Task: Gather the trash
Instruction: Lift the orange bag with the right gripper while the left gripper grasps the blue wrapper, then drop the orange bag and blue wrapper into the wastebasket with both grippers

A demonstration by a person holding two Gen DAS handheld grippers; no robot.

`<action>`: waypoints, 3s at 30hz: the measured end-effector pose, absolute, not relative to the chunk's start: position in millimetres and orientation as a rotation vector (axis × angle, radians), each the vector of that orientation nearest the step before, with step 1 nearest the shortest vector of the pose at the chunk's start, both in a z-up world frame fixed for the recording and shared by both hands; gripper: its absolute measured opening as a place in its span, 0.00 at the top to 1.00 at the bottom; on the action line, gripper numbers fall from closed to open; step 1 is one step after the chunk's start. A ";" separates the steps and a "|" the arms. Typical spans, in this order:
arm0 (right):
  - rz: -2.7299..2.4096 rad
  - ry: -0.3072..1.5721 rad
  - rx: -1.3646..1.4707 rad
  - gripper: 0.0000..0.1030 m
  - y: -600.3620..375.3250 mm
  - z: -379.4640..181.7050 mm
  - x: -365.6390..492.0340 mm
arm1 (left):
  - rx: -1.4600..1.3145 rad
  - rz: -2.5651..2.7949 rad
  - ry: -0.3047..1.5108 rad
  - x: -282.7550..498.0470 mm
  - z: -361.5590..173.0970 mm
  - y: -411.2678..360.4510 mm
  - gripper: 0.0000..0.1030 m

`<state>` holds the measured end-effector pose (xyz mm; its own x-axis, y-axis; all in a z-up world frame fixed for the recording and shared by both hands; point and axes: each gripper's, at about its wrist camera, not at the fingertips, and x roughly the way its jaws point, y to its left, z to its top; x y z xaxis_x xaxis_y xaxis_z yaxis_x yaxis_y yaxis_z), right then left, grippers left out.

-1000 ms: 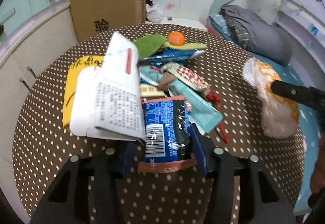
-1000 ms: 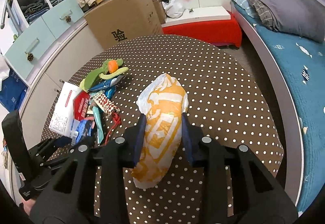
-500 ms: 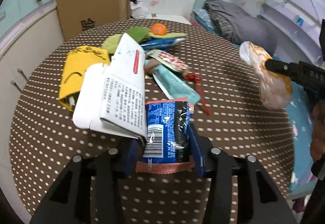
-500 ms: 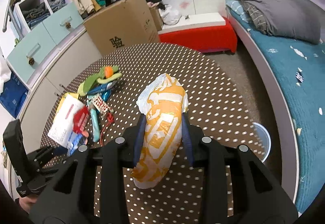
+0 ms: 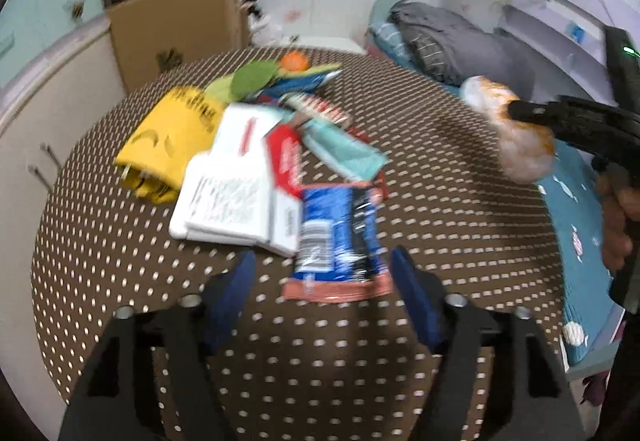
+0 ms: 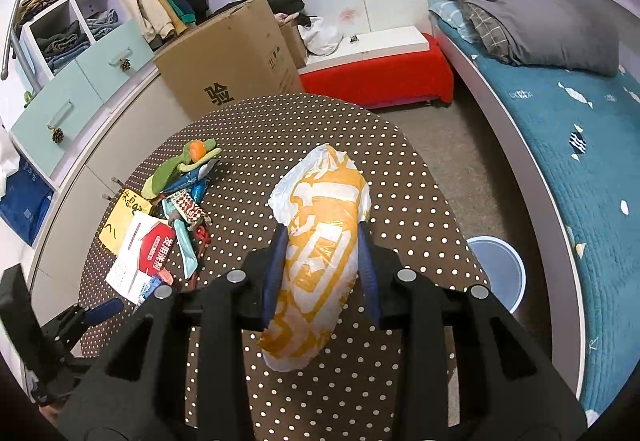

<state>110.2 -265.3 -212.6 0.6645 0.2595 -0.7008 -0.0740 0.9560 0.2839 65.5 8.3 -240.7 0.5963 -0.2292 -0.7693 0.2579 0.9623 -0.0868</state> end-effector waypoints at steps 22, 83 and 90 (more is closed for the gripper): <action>0.145 0.724 0.247 0.67 -298.4 -179.8 105.0 | 0.038 -0.464 0.854 112.7 -213.0 -43.0 0.66; -0.339 0.667 0.618 0.06 -561.3 -280.0 111.2 | 0.339 -0.651 1.043 267.0 -263.8 -400.6 0.08; -0.338 0.619 0.570 0.06 -535.8 -246.3 99.2 | 0.300 -0.636 0.941 246.0 -219.9 -366.3 0.08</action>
